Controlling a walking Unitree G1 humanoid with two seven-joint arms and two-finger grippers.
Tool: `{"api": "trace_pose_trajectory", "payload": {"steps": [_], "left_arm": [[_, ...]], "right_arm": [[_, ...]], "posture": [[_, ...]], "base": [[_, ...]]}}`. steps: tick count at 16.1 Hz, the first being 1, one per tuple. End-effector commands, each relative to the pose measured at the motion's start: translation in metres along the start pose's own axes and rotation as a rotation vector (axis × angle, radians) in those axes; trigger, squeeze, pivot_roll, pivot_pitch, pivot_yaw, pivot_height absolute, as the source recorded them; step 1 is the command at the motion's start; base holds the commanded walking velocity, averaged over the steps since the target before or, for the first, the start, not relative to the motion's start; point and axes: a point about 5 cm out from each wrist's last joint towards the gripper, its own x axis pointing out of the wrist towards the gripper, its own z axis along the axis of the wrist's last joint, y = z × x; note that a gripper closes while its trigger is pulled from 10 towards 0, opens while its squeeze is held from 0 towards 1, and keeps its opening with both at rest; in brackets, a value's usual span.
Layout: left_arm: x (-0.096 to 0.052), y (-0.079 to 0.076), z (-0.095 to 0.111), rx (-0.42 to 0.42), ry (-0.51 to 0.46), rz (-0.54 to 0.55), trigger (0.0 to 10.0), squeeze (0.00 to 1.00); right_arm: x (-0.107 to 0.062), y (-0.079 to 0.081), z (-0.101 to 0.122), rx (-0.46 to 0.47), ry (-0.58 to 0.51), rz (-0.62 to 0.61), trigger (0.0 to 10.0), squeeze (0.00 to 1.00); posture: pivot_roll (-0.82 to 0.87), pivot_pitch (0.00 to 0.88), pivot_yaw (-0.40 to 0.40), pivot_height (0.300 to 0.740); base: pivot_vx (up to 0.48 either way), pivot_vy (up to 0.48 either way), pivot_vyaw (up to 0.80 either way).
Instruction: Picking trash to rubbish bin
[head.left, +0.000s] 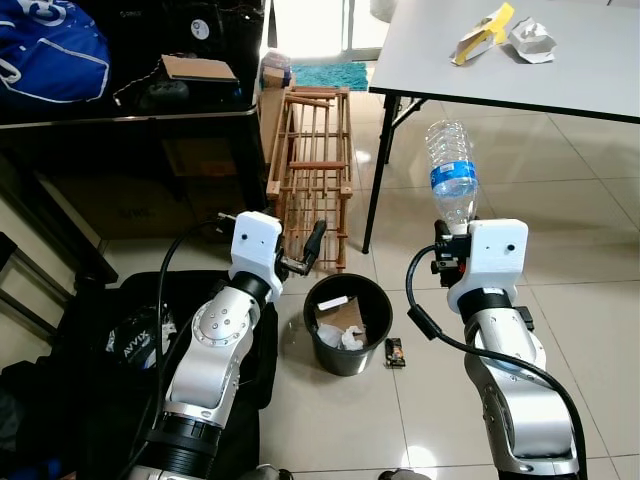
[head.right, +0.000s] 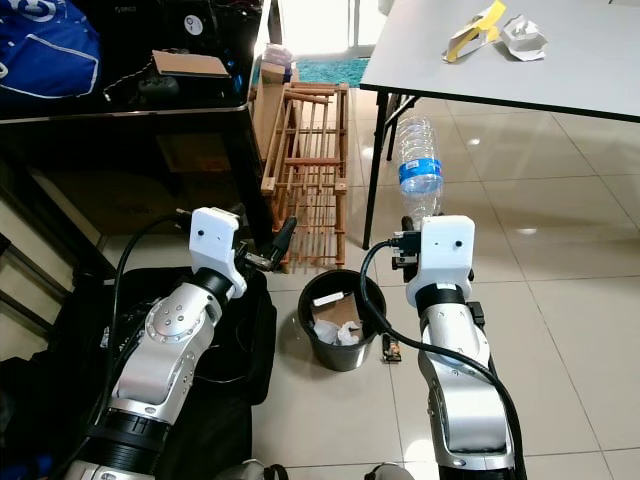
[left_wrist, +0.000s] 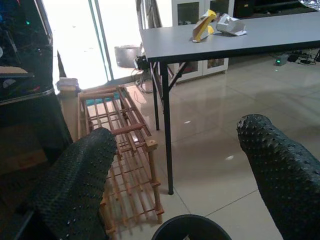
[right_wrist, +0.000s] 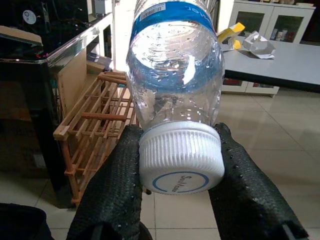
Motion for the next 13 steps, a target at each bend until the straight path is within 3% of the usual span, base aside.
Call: {"api": "trace_pose_trajectory", "payload": {"steps": [1, 9, 13], "left_arm": [[0.0007, 0.001, 0.0029, 0.016, -0.007, -0.001, 10.0, 0.0], [0.0009, 0.0003, 0.0005, 0.007, -0.004, 0.006, 10.0, 0.0], [0.0003, -0.0002, 0.0005, -0.015, -0.01, 0.005, 10.0, 0.0]], "right_arm": [[0.001, -0.0006, 0.0023, -0.002, -0.012, -0.006, 10.0, 0.0], [0.0006, -0.0006, 0.0016, -0.008, -0.009, -0.004, 10.0, 0.0], [-0.0004, -0.0014, 0.0012, -0.013, -0.006, -0.003, 10.0, 0.0]], "posture": [[-0.05, 0.092, 0.049, 0.74], [-0.06, 0.093, 0.047, 0.74], [-0.07, 0.096, 0.045, 0.74]], "base": [[0.0, -0.251, 0.0], [0.0, -0.382, 0.0], [0.0, 0.0, 0.0]]}}
